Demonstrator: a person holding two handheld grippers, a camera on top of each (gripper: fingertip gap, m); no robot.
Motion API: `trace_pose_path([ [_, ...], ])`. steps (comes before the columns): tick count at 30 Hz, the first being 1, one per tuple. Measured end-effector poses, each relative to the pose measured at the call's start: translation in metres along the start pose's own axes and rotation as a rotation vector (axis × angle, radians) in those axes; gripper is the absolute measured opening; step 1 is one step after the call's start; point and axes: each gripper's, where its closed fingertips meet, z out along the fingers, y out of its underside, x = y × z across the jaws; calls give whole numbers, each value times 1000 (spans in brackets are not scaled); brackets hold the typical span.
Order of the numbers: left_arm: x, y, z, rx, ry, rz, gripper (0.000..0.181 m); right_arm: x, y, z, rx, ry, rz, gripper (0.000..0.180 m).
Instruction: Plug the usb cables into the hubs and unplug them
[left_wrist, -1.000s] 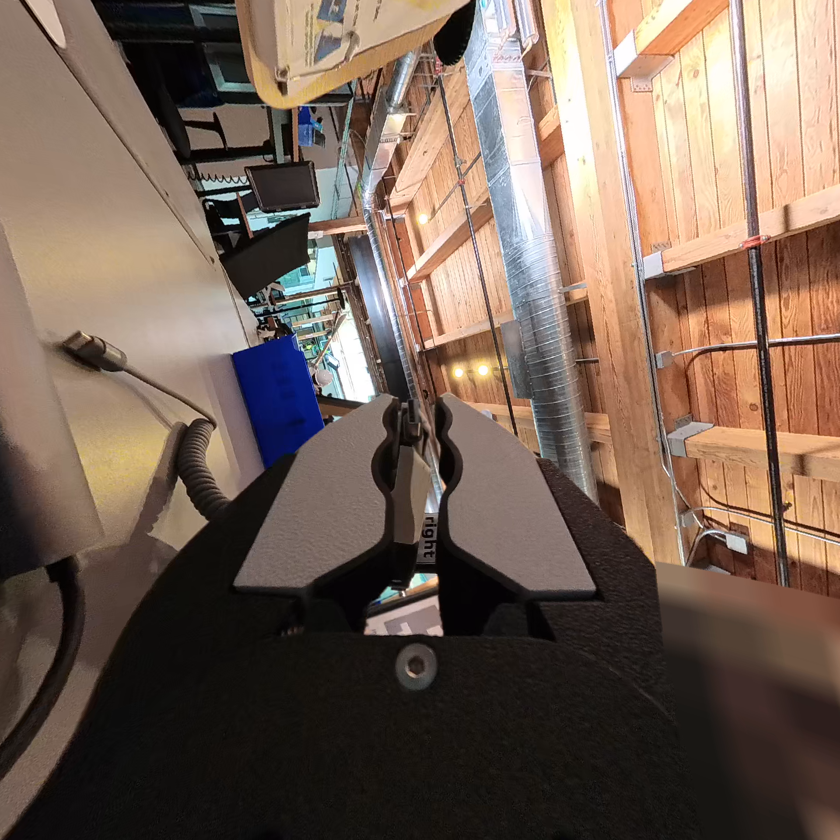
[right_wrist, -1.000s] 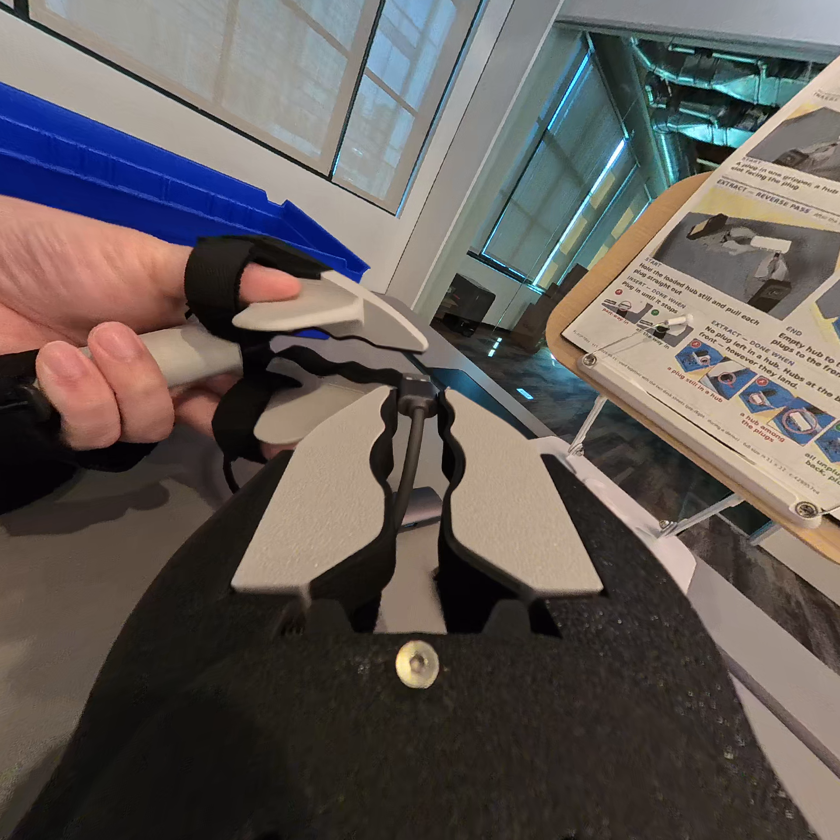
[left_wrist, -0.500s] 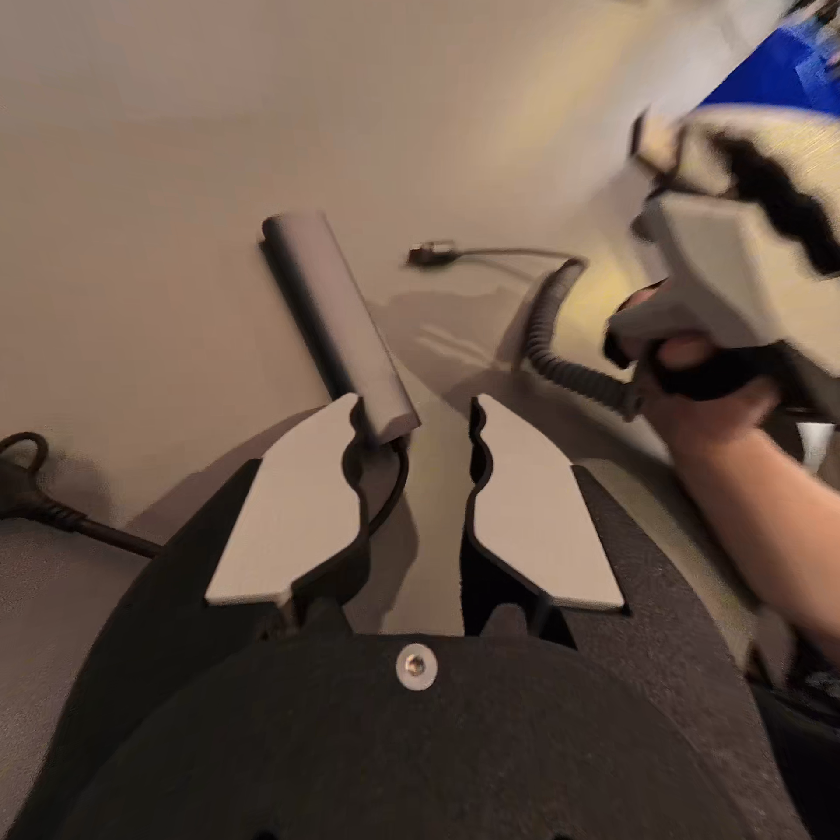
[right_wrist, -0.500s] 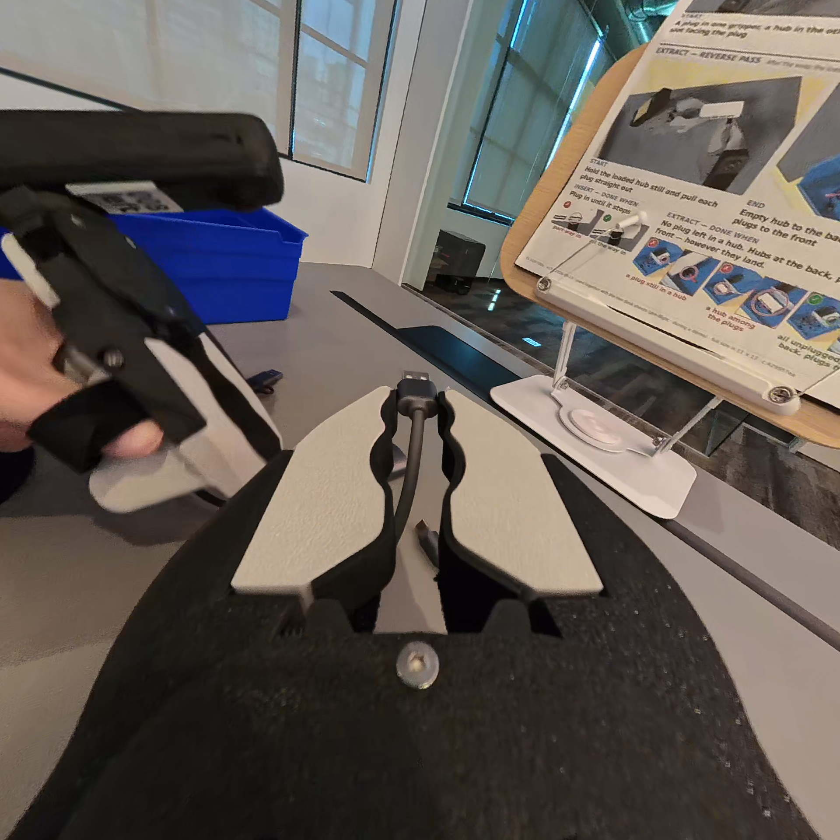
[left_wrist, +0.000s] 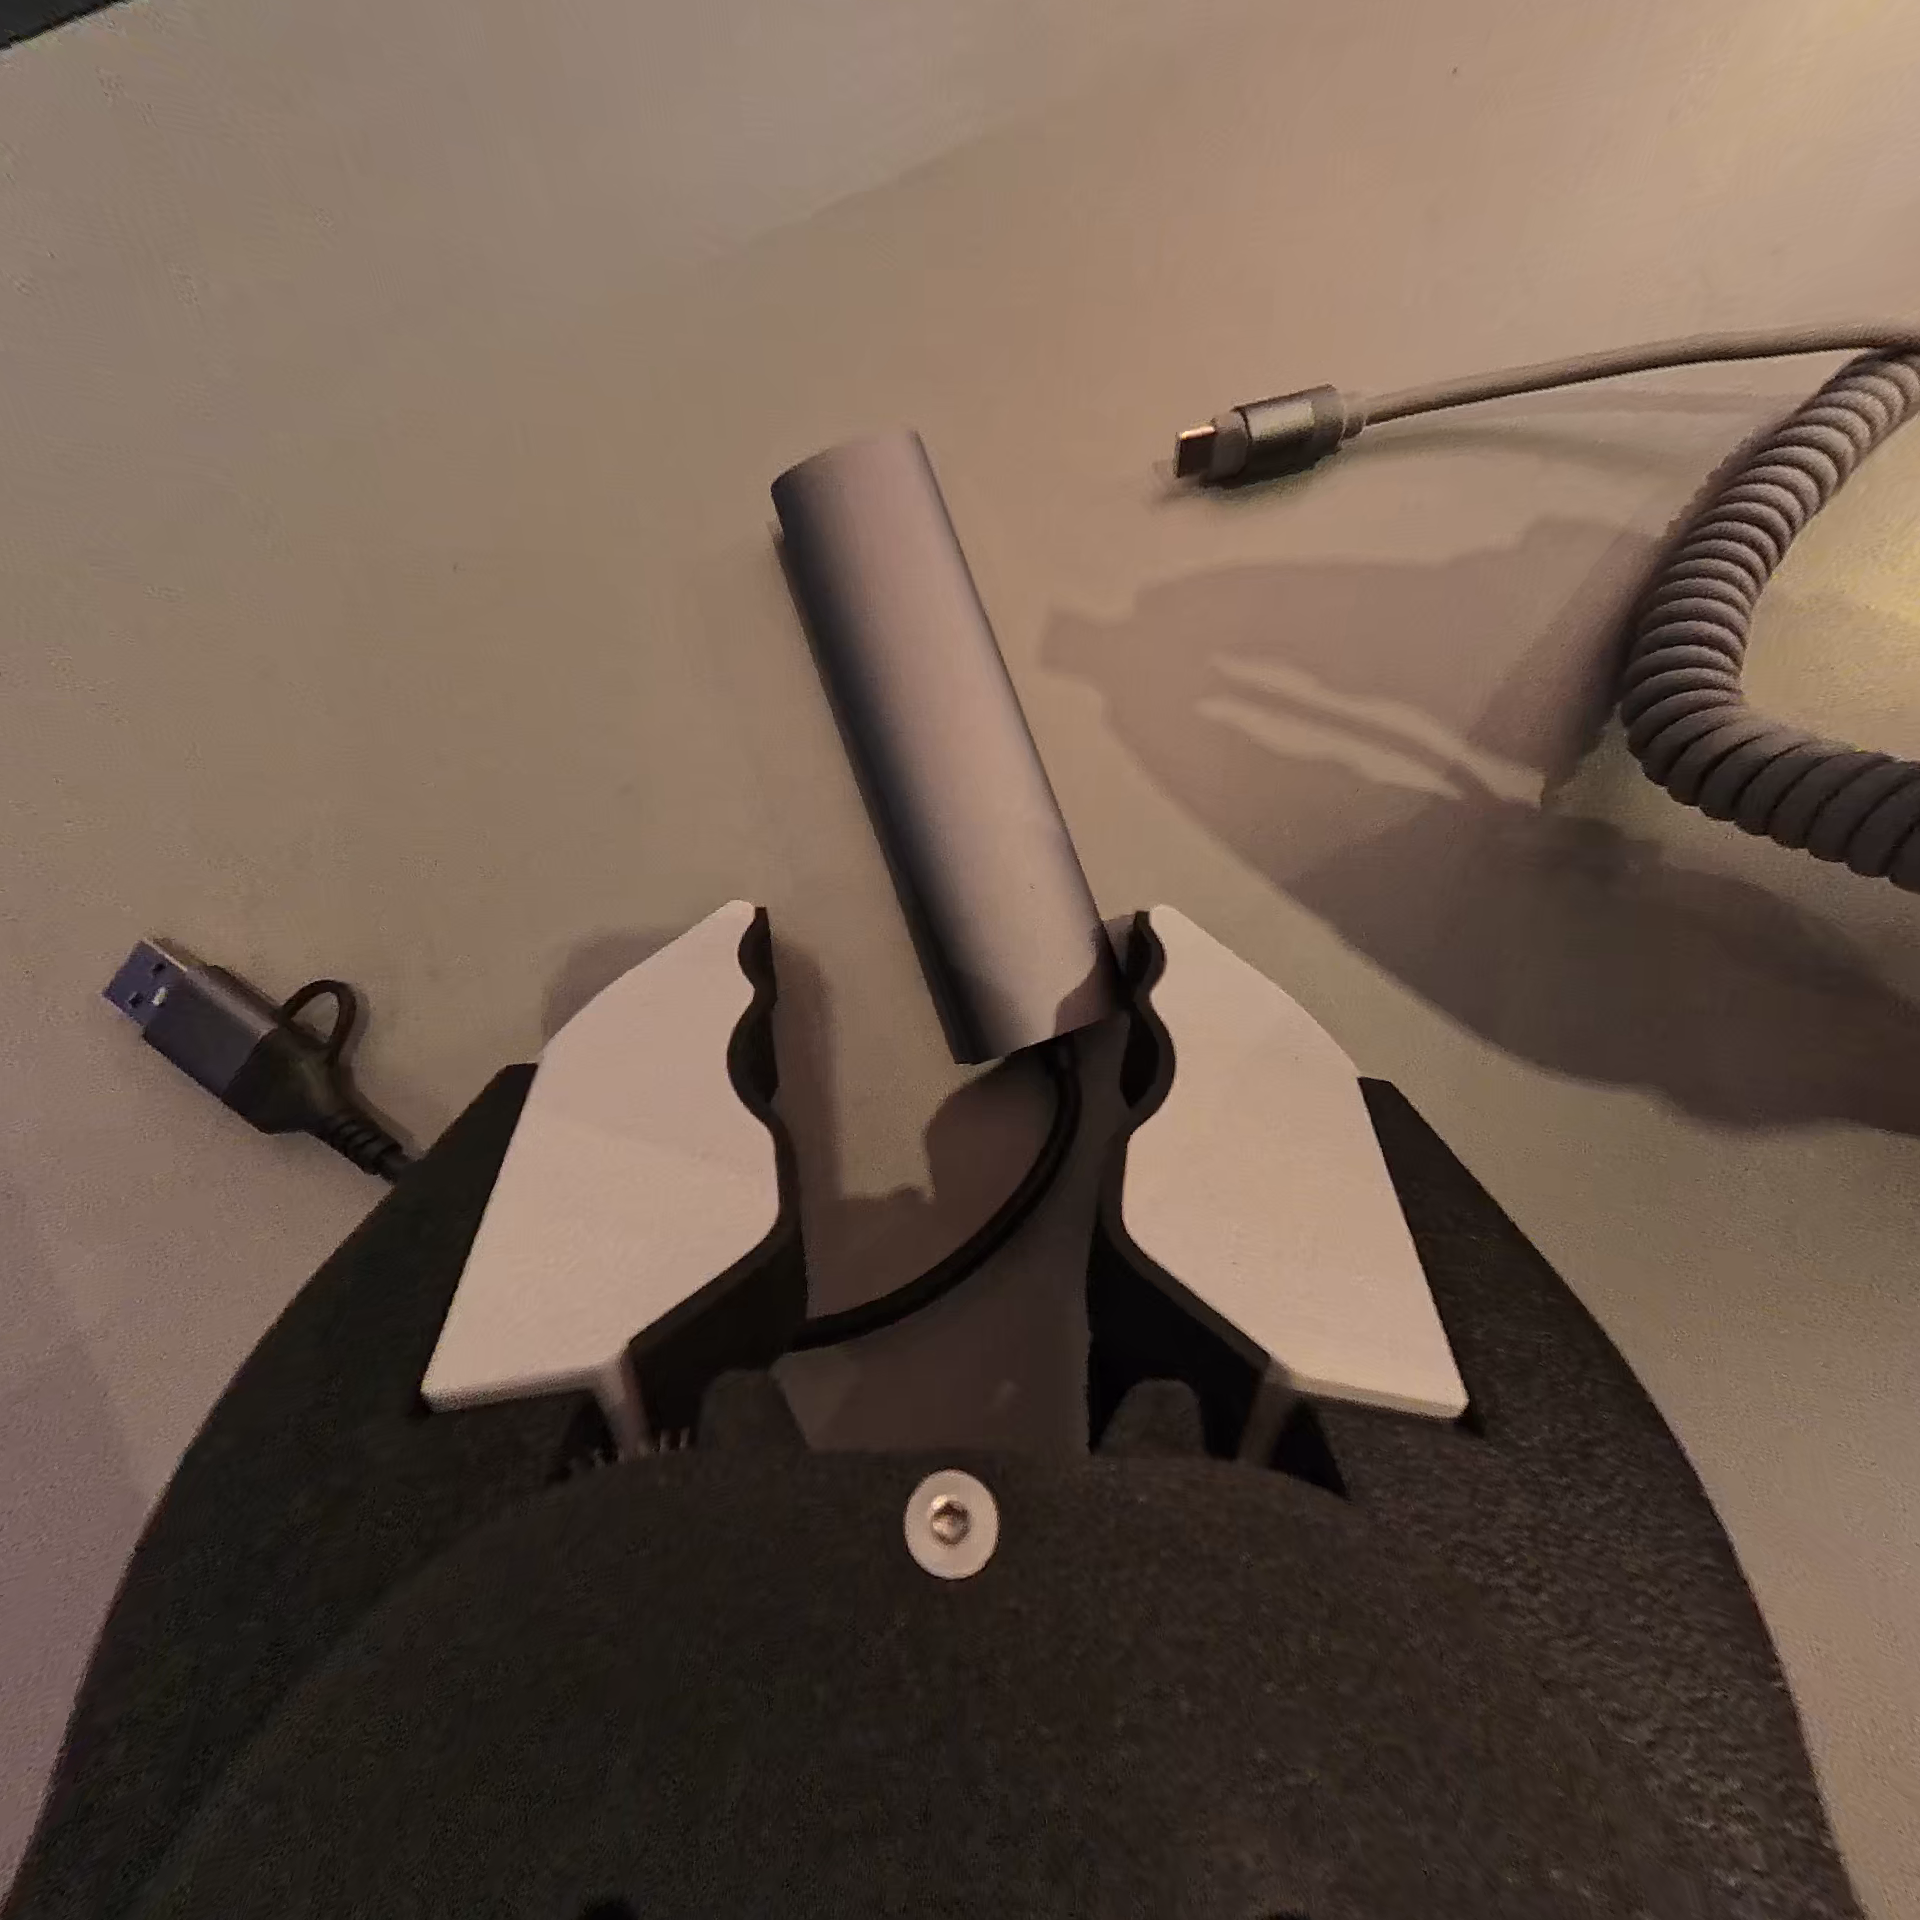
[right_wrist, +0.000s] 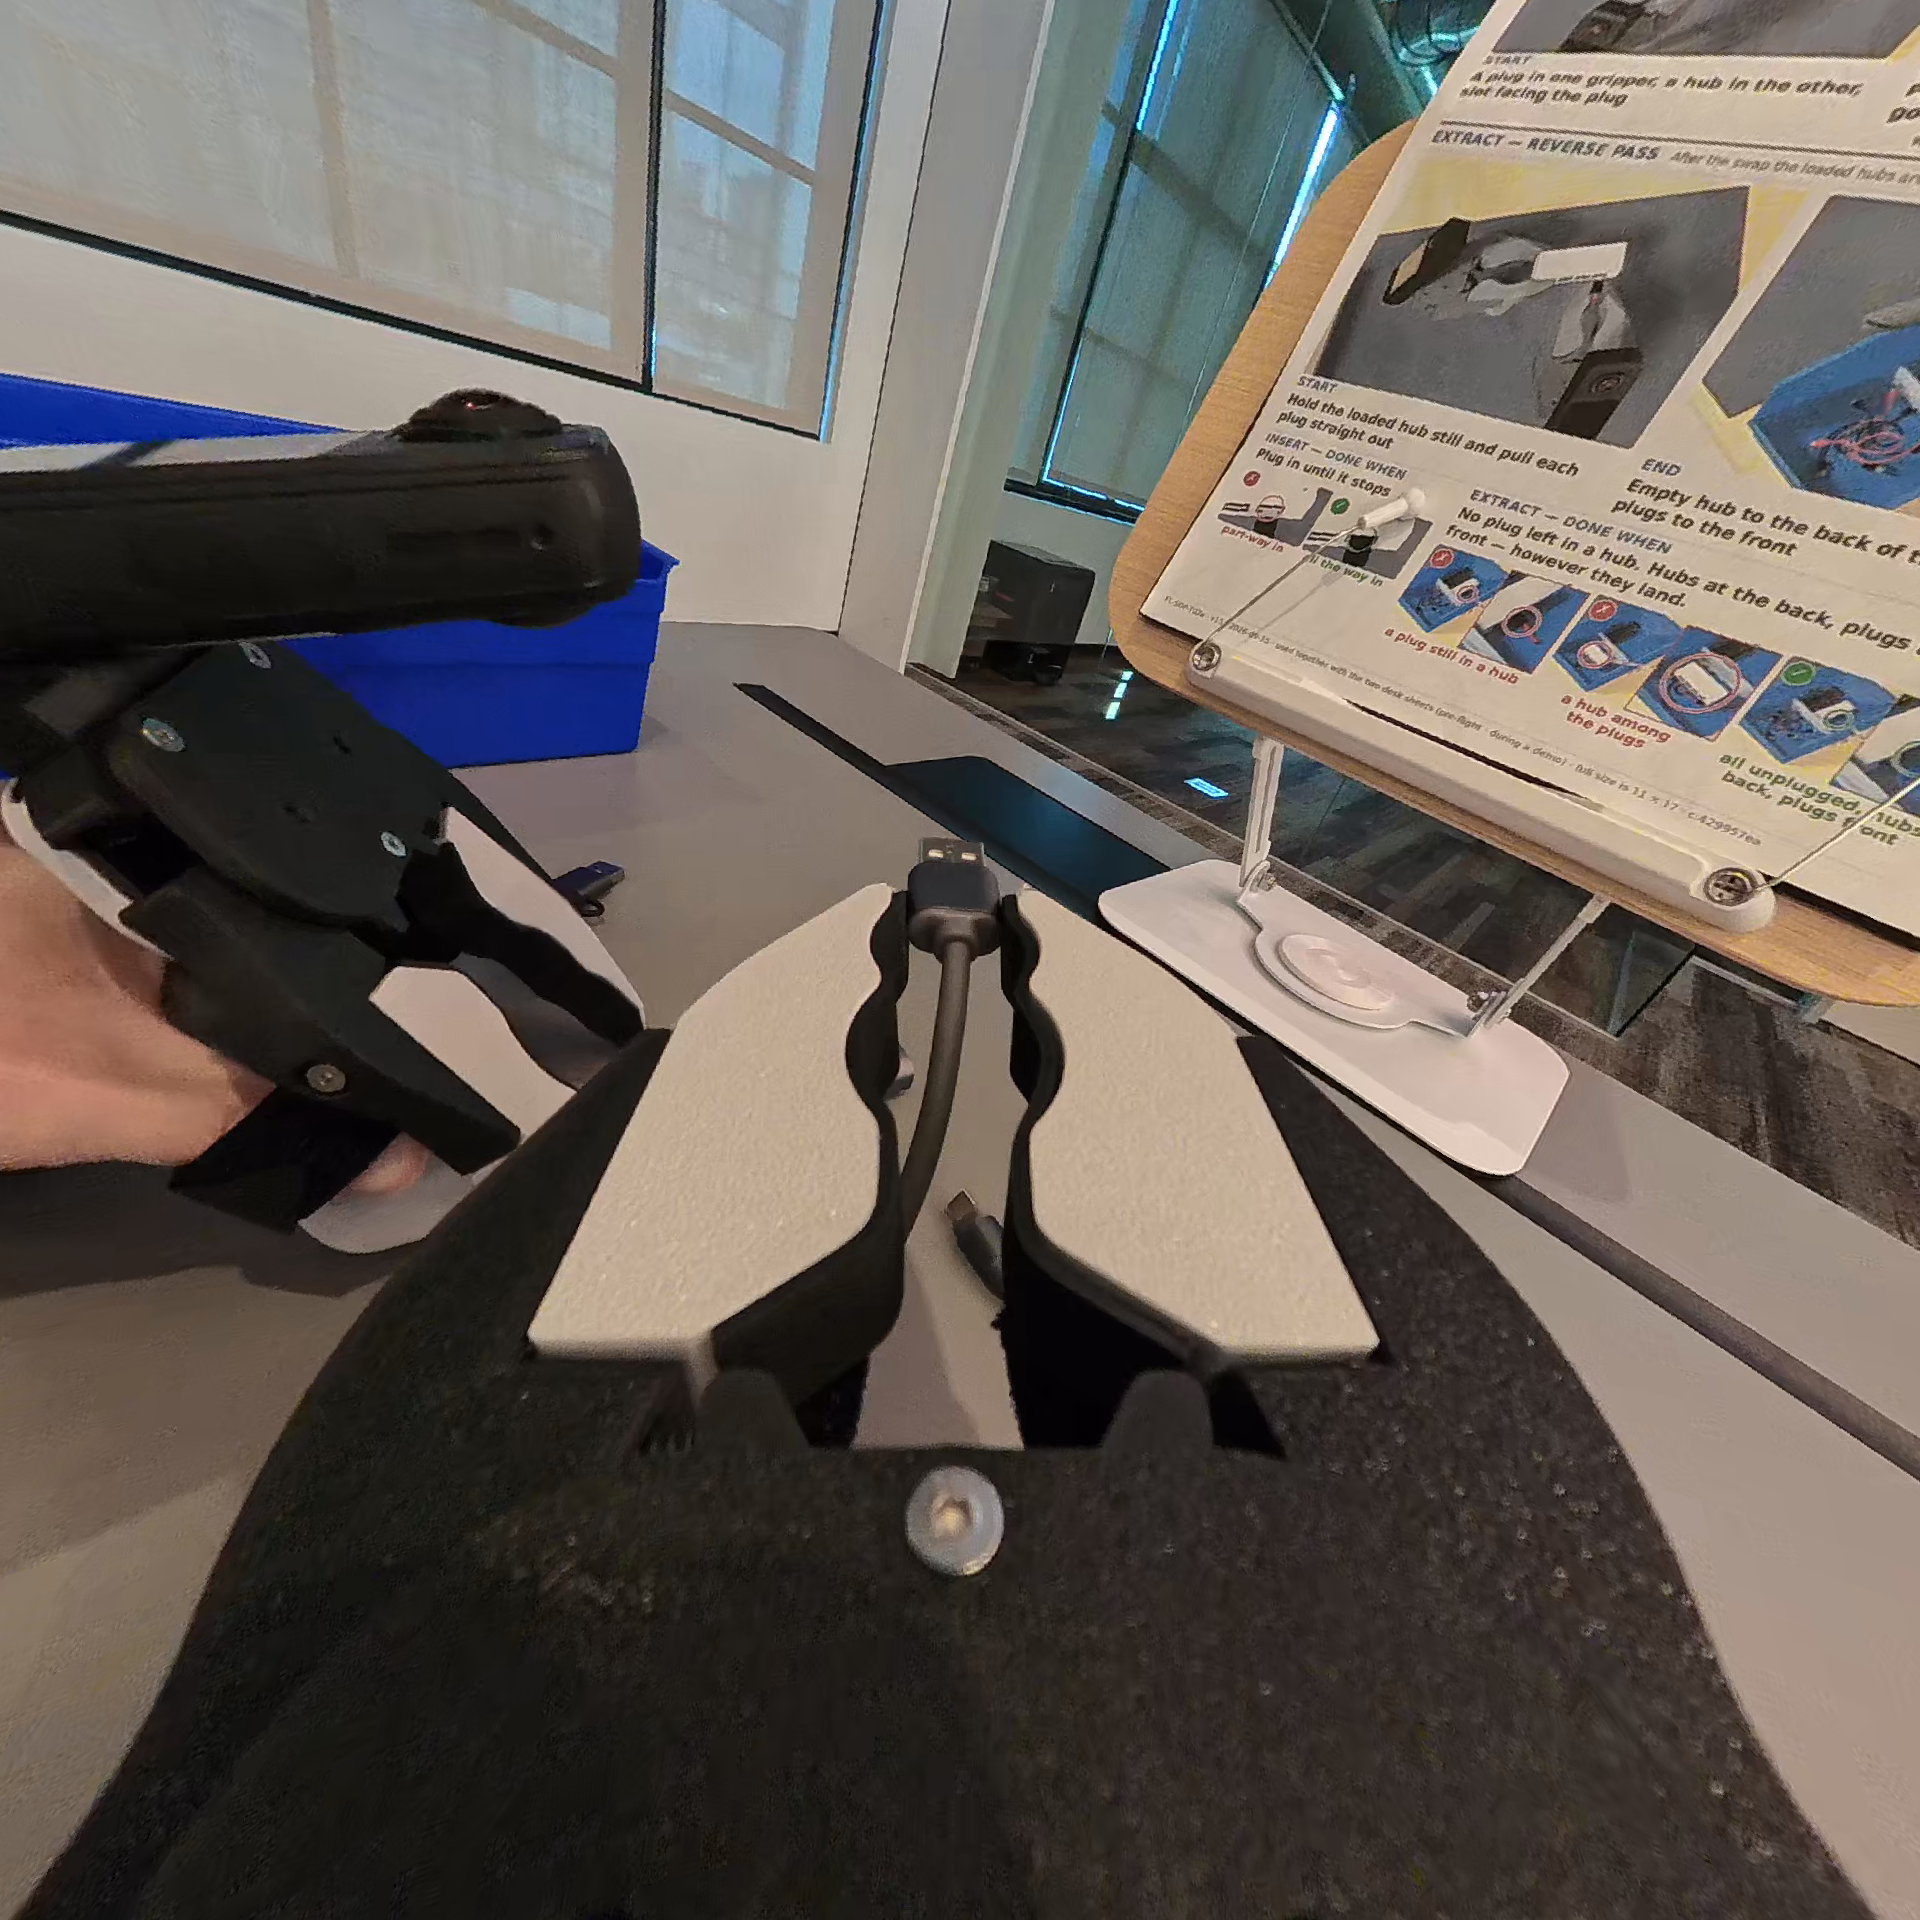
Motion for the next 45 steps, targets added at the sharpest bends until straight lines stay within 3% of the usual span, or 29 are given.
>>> trace_pose_path([
  [4,3,0,0,-5,14,12,58,1,0,0,2,0,6,16],
  [6,2,0,-2,-7,30,36,35,1,0,0,1,1,2,16],
  [15,3,-8,-12,39,288,-62,32,-4,0,0,-6,-30,3,16],
  [20,-4,-19,-33,106,365,-42,32,-27,13,3,-96,-189,29,16],
  [24,-8,-20,-38,129,345,5,32,-46,32,7,-213,-307,77,16],
  [29,4,-26,-42,165,391,9,32,-49,48,11,-293,-302,44,16],
  [45,17,-31,-49,199,453,20,32,-44,46,10,-281,-286,0,16],
])
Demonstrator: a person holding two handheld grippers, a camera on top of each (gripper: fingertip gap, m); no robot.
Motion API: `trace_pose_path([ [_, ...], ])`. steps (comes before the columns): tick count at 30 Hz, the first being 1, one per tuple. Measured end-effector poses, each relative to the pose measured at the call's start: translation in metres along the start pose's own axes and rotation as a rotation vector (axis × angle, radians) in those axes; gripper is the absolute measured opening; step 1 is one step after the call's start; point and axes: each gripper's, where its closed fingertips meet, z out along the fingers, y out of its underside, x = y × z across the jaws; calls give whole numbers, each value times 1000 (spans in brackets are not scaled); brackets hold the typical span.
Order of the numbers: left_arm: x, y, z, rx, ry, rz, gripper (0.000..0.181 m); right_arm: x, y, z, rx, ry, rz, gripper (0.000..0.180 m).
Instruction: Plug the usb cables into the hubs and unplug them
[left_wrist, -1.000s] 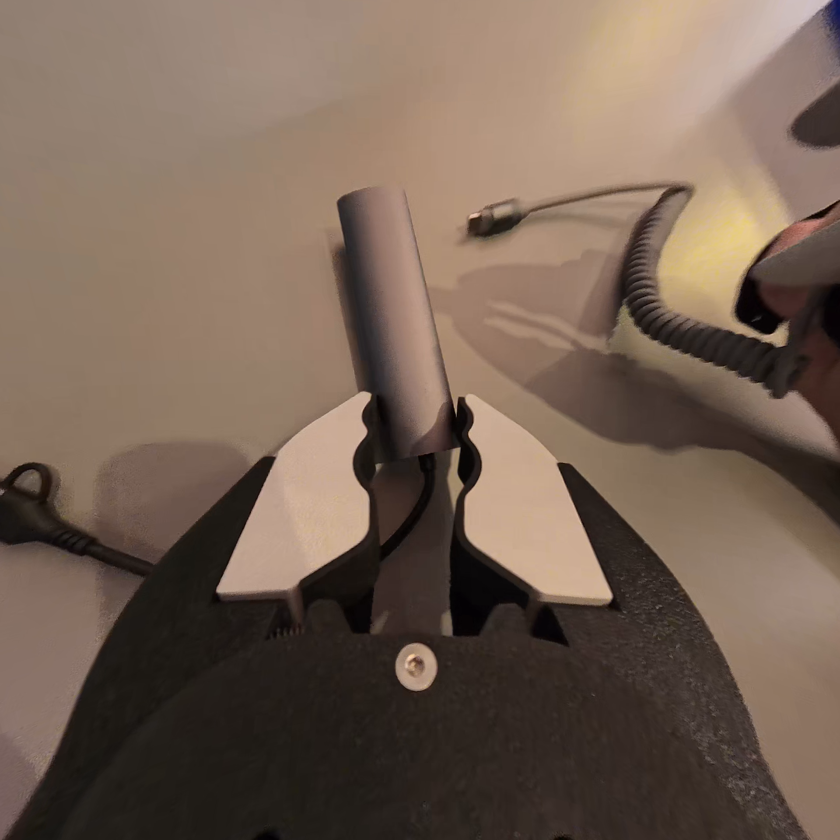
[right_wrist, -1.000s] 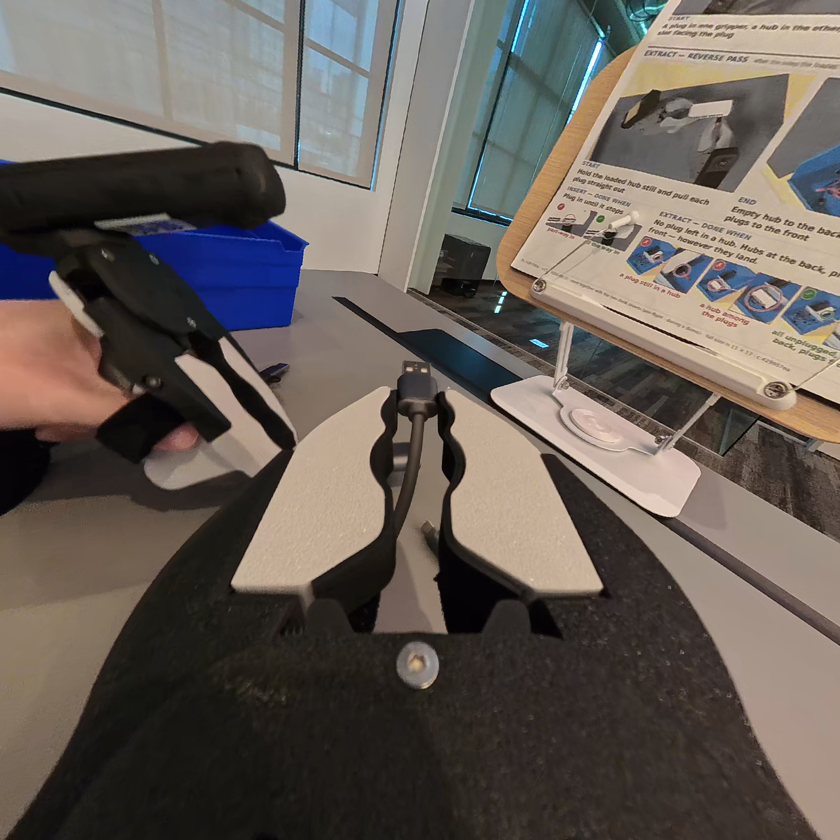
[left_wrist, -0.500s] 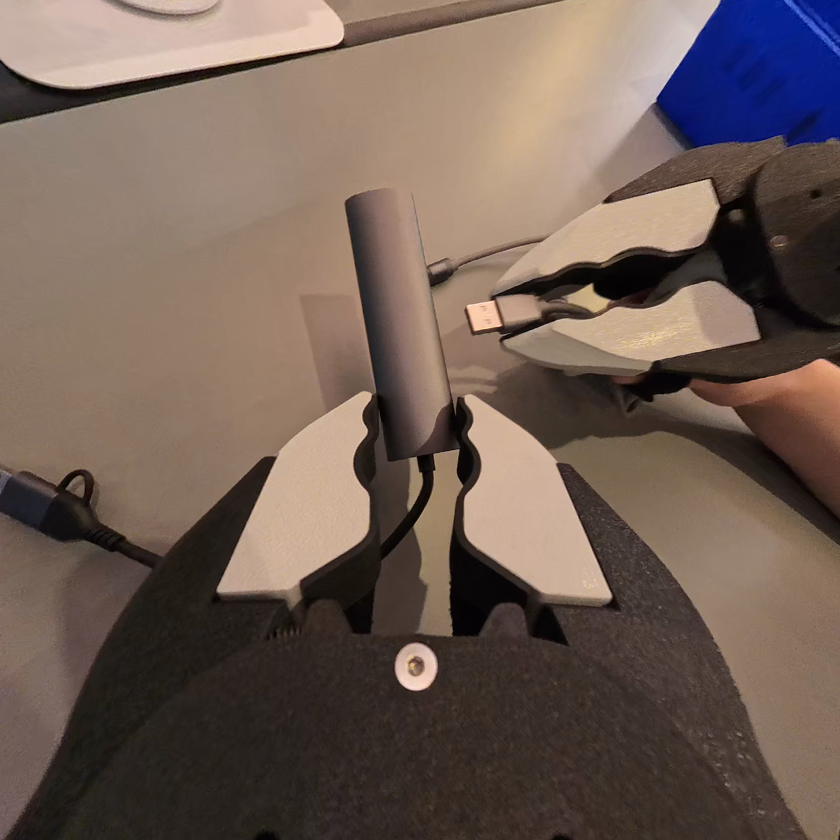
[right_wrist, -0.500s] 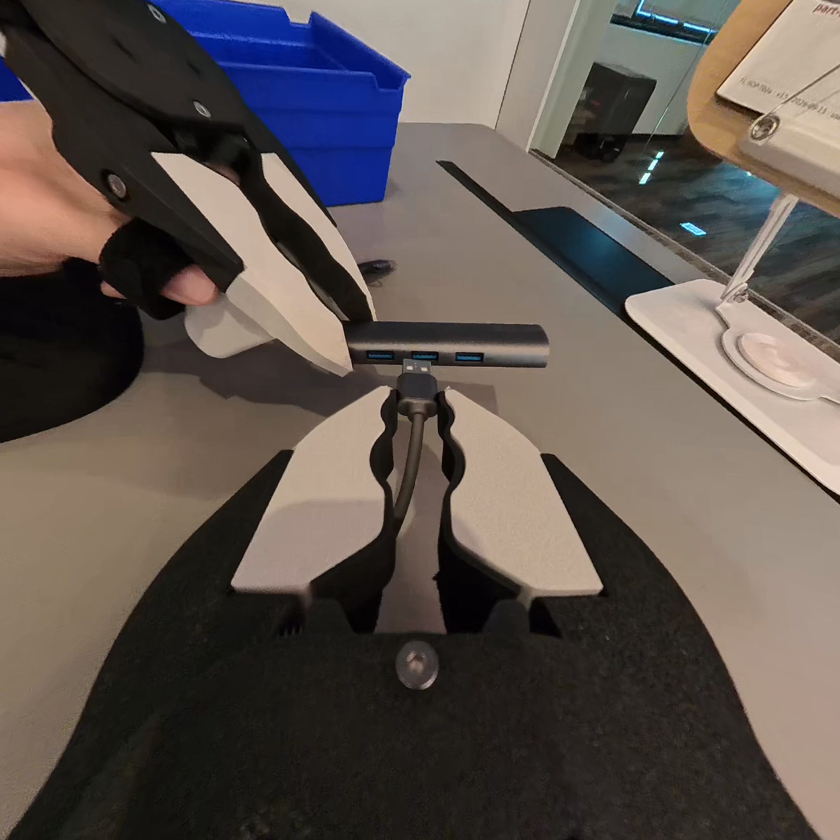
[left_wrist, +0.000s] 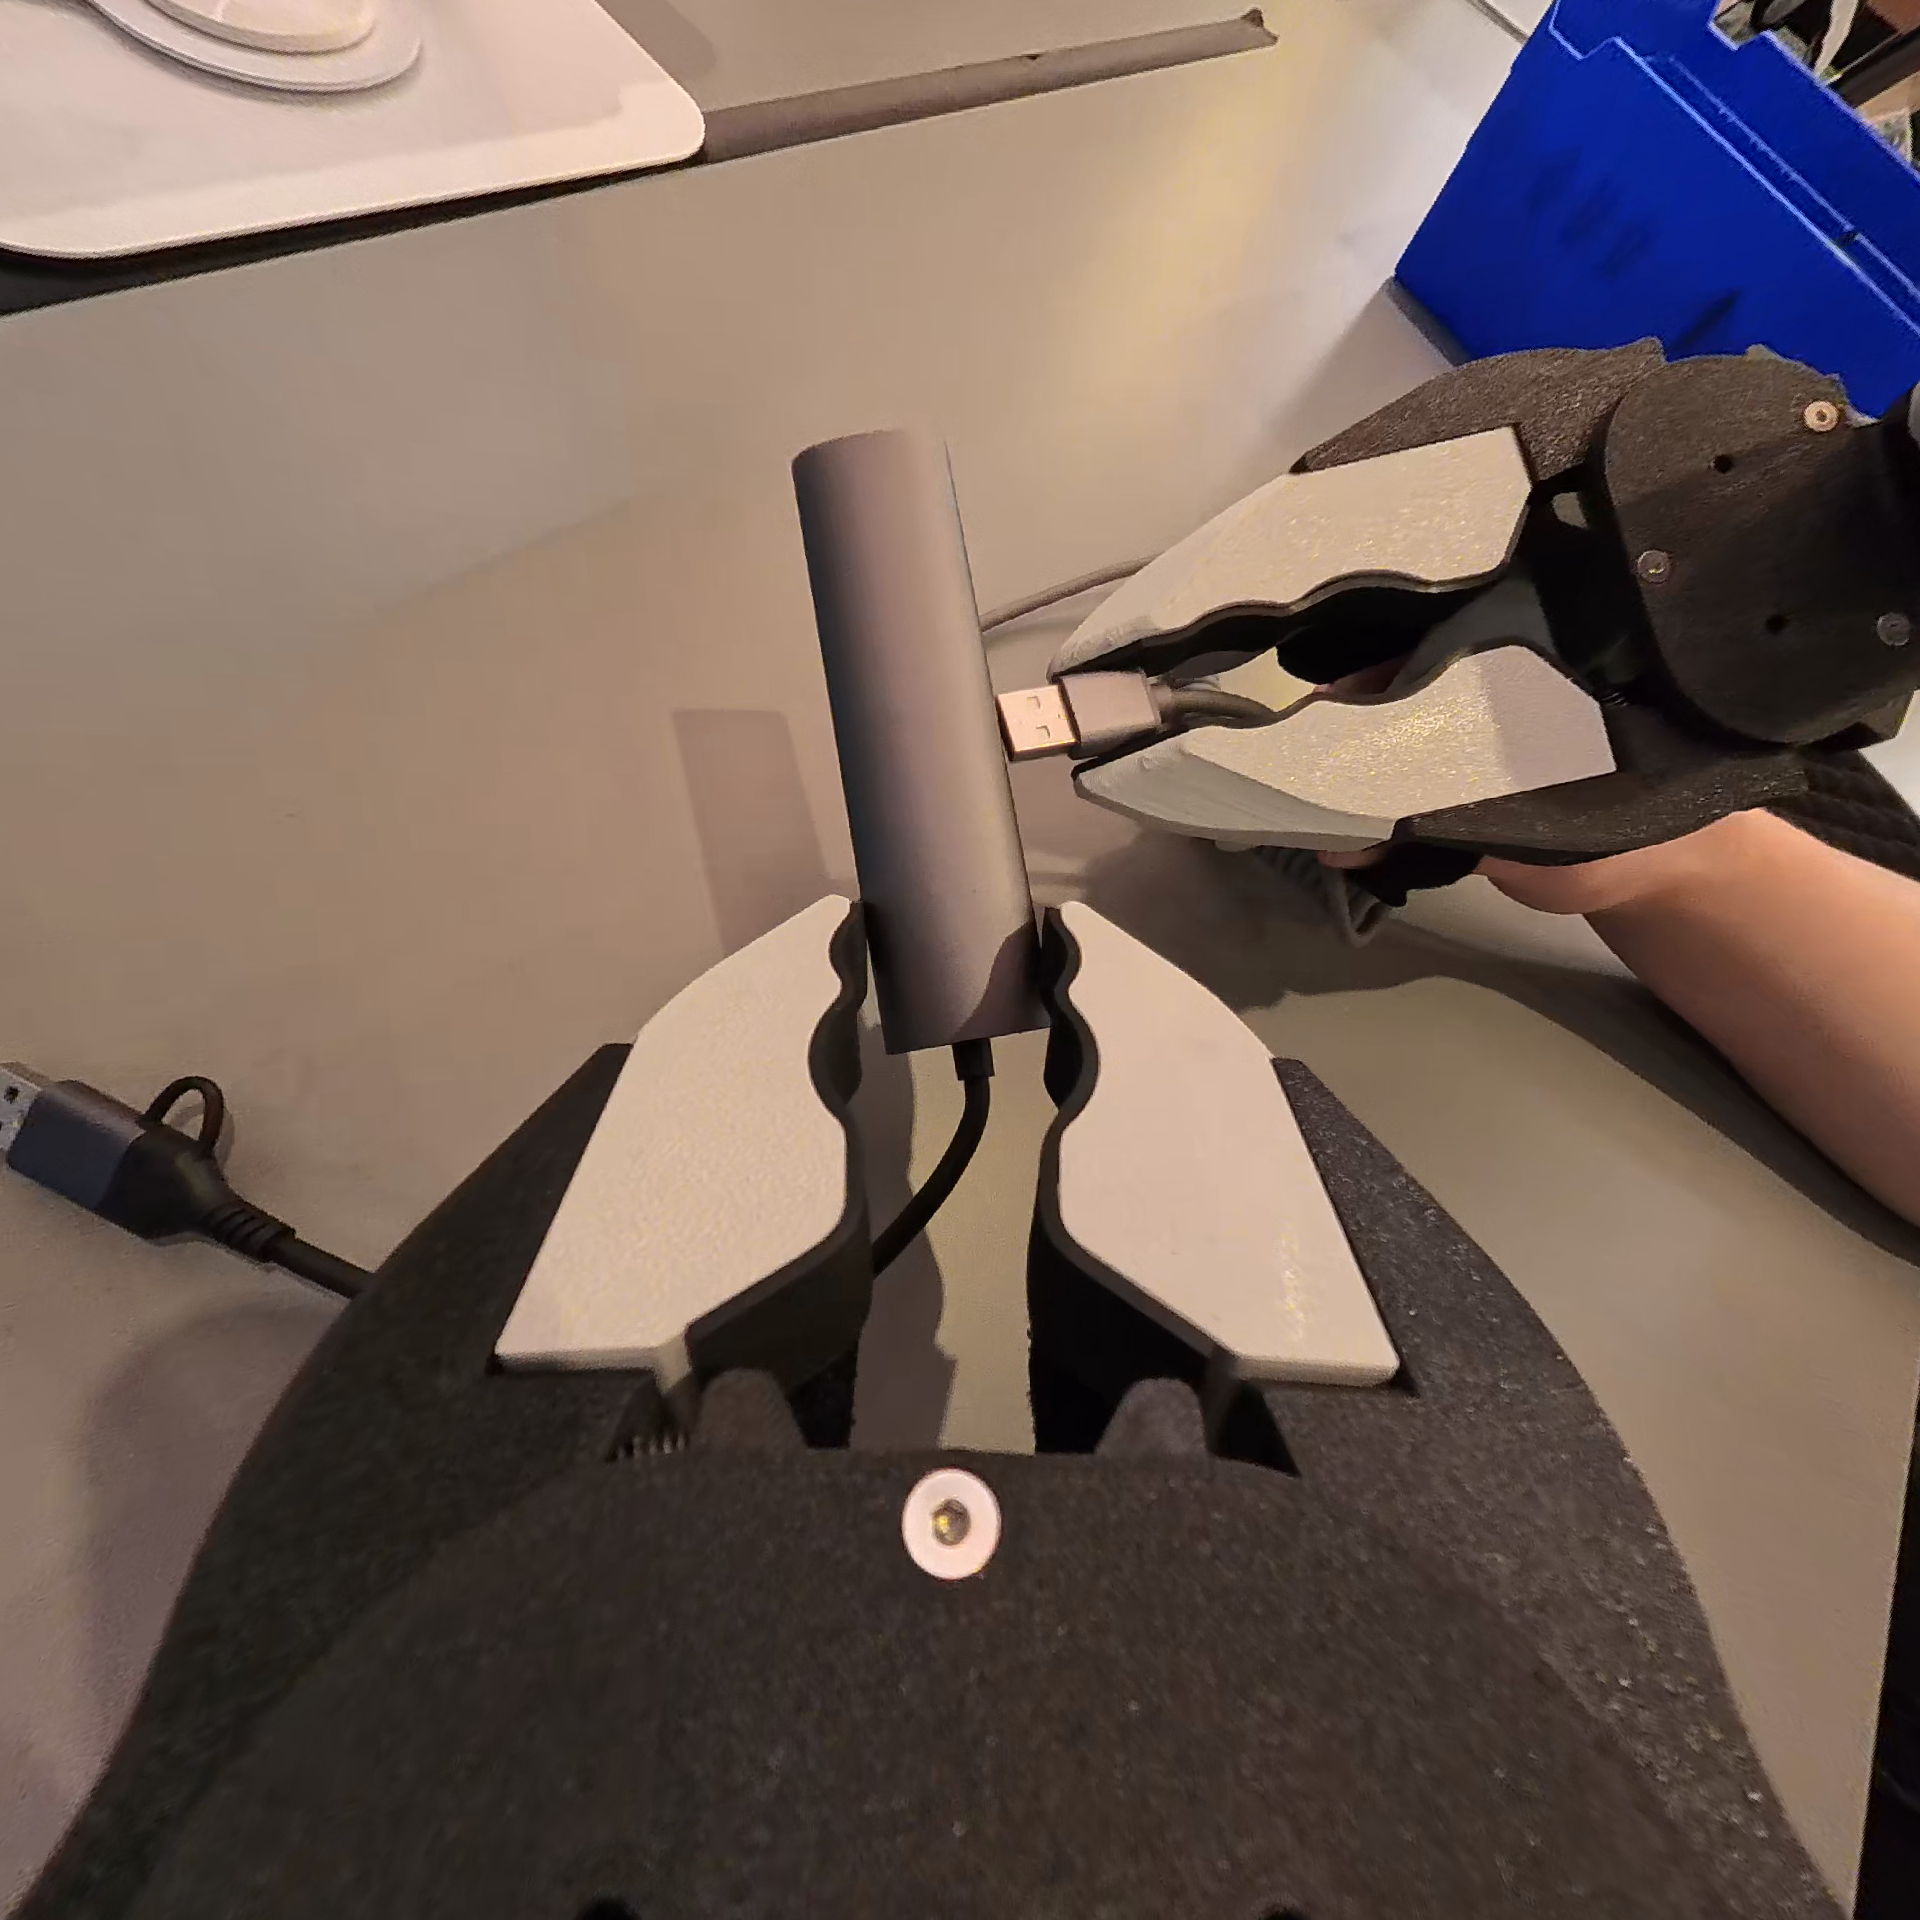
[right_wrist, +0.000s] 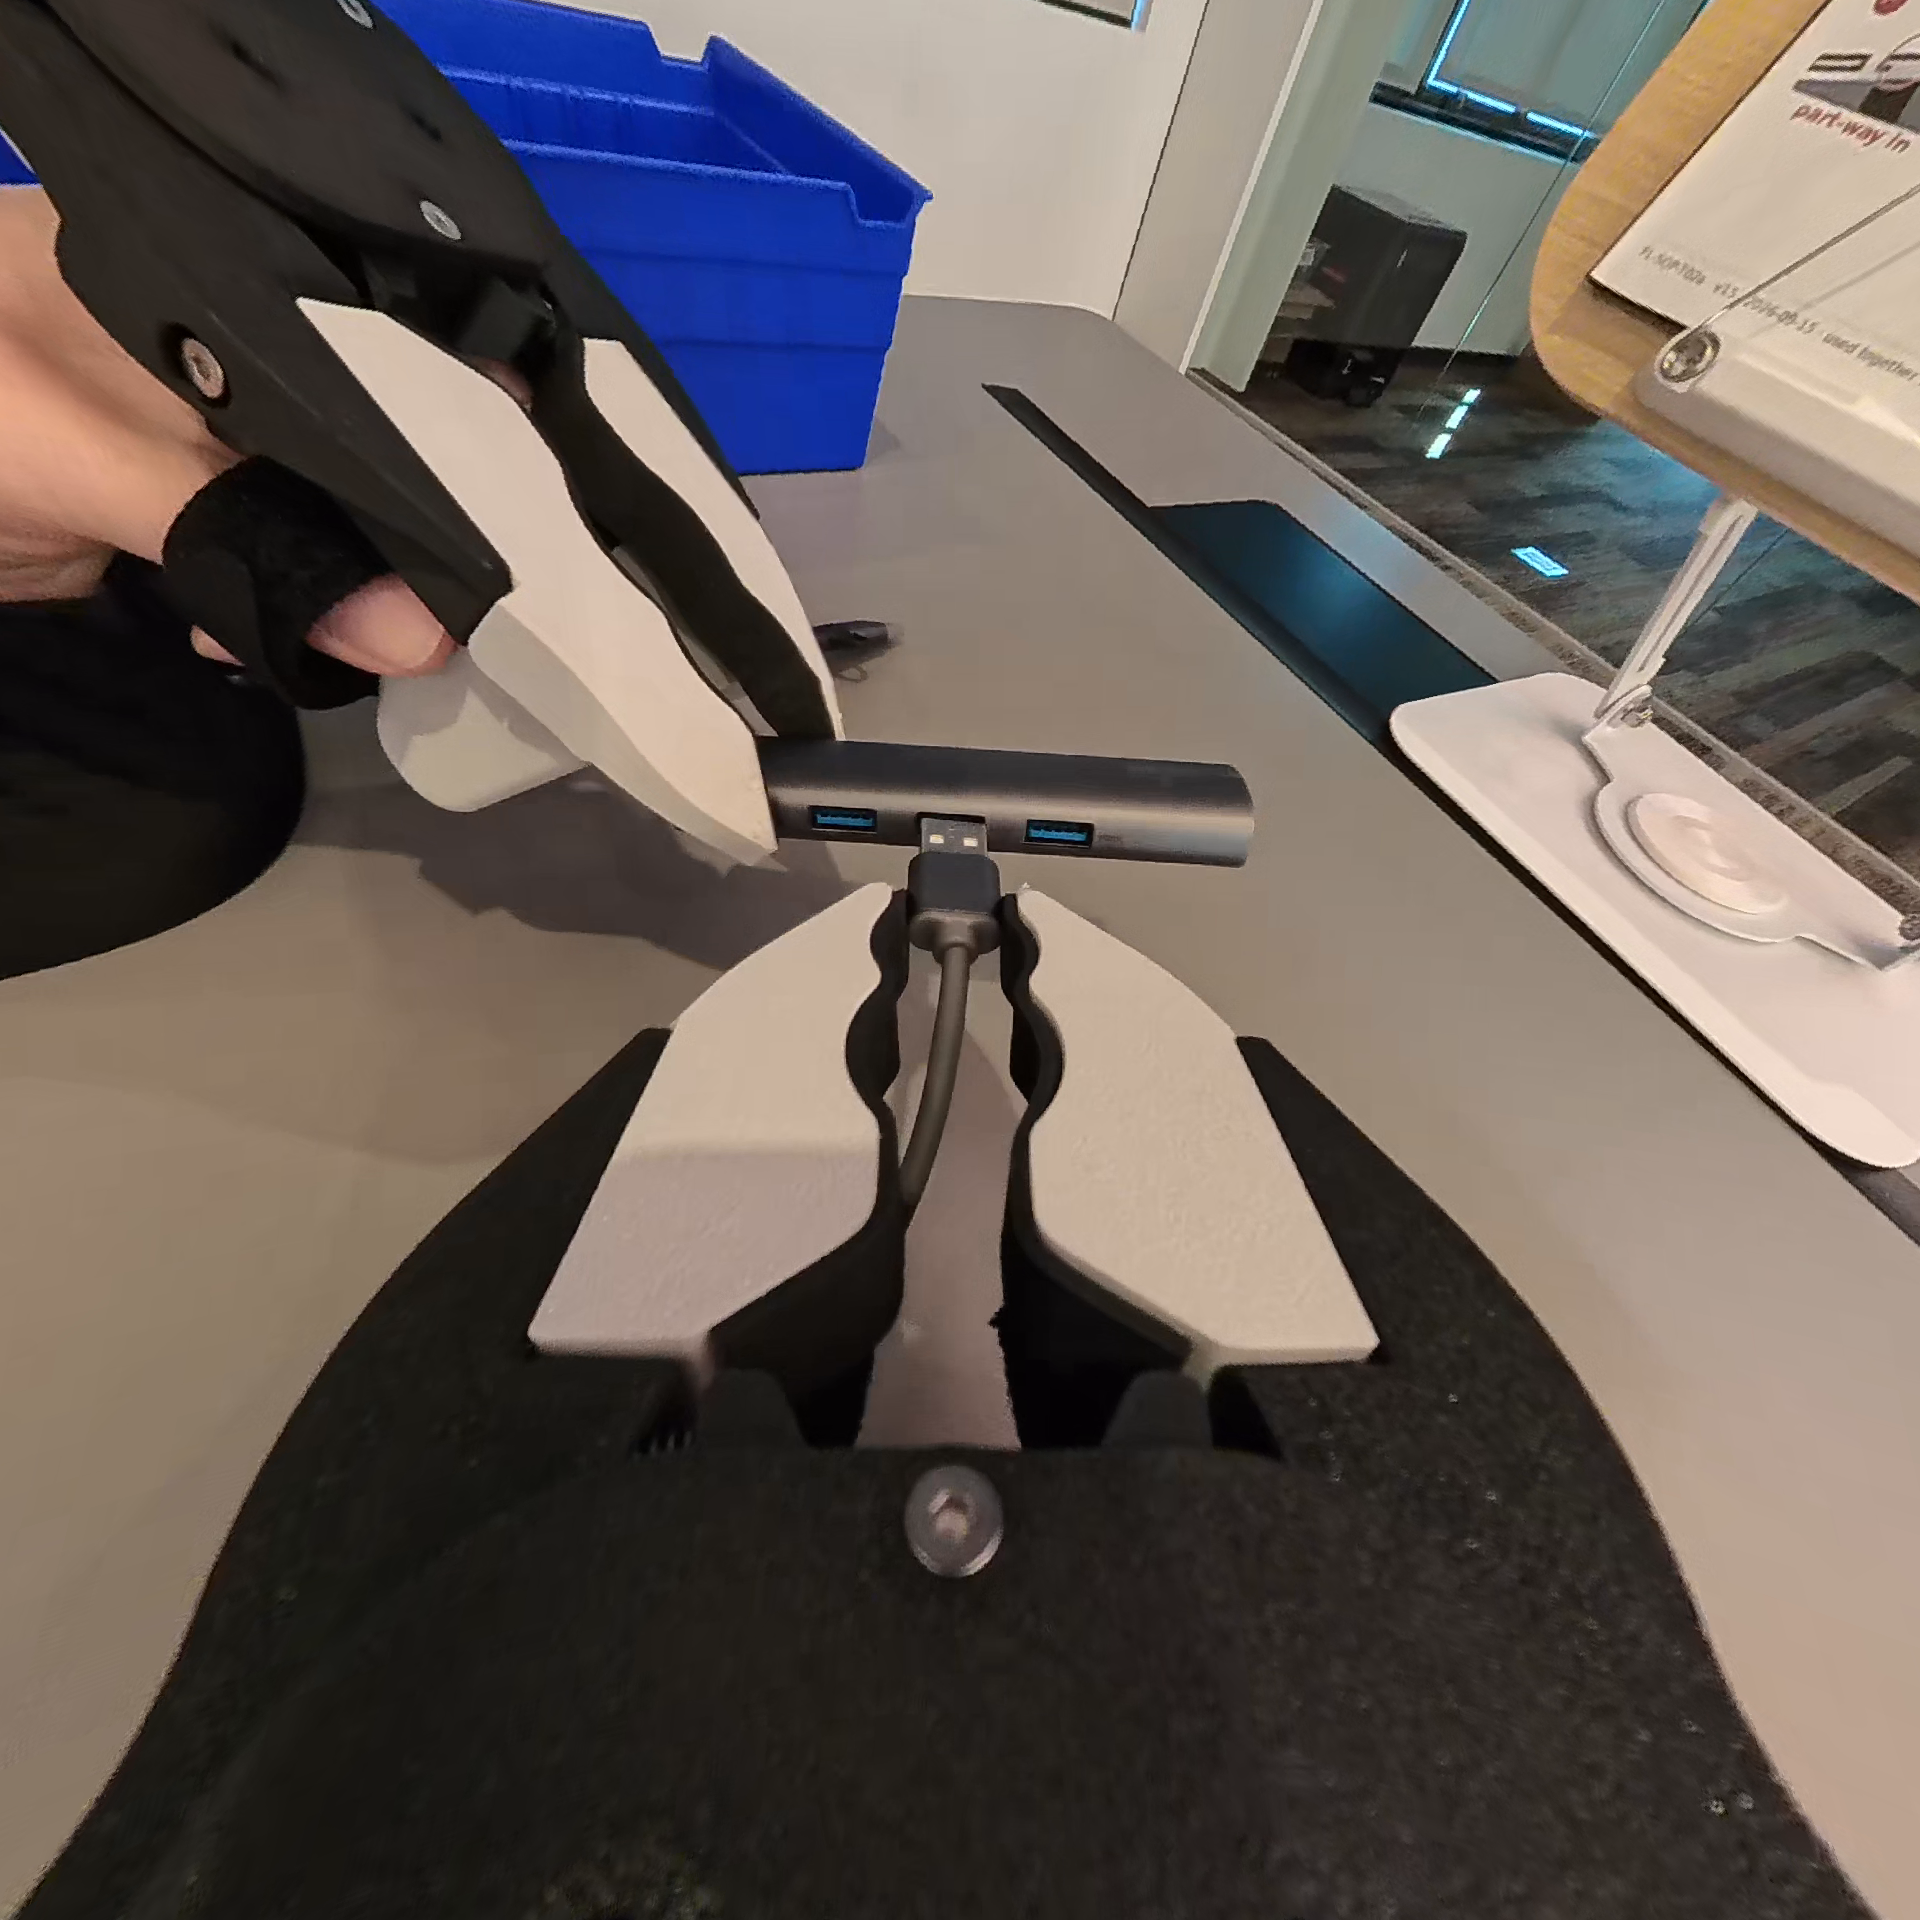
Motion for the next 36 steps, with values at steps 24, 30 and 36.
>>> trace_pose_path([
  [24,4,-3,2,16,-36,92,32,2,0,-2,-43,62,-82,16],
  [30,5,-4,2,20,-56,128,32,2,-1,-3,-44,75,-103,16],
  [36,4,-4,3,6,-109,196,32,2,2,-3,-65,86,-133,16],
])
